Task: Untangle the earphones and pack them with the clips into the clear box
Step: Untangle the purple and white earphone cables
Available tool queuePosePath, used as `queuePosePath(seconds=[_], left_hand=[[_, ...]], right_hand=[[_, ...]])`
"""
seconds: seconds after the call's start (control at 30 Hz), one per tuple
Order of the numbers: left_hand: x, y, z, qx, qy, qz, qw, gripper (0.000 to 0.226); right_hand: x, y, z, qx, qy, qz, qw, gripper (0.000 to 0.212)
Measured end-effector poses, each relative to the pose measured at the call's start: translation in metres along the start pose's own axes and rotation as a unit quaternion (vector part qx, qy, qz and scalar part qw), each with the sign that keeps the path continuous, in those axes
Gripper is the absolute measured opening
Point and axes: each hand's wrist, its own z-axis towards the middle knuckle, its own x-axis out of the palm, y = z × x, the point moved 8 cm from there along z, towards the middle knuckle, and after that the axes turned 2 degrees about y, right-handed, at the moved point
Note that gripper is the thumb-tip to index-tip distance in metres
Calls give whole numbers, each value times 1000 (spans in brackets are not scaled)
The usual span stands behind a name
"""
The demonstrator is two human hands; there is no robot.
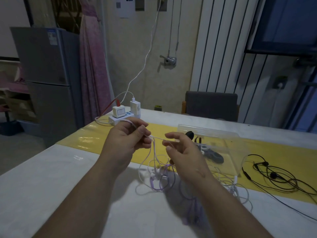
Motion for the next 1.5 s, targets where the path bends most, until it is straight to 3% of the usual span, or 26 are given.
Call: queuePosePath(seconds=[0.3,0.5,0.6,0.73,1.07,1.2,1.3,1.5], left_hand=[[13,0,-2,-16,86,-24,996,8],[-3,-1,4,-7,13,-8,1000,6],[-15,8,5,-52,-34,9,998,16],[-22,17,3,-115,-34,25,992,18],[-26,20,-1,-197,-46,-193,960,40],[-17,12,1,-152,-28,-219,963,46],[-9,6,2,-100,-3,-172,980,45],[4,2,0,-63,60,-159,984,34]], right_hand=[[13,5,-3,33,47,55,997,17],[-11,4,-1,11,-47,34,998,17],[-22,2,1,-4,-99,39,994,20],[-33,0,1,-5,-156,76,985,21],[-42,5,-2,-34,-193,60,979,12],[-36,7,-2,-40,-170,26,984,17],[-31,7,-2,-50,-152,-10,987,19],[-20,1,0,-18,-93,35,995,23]])
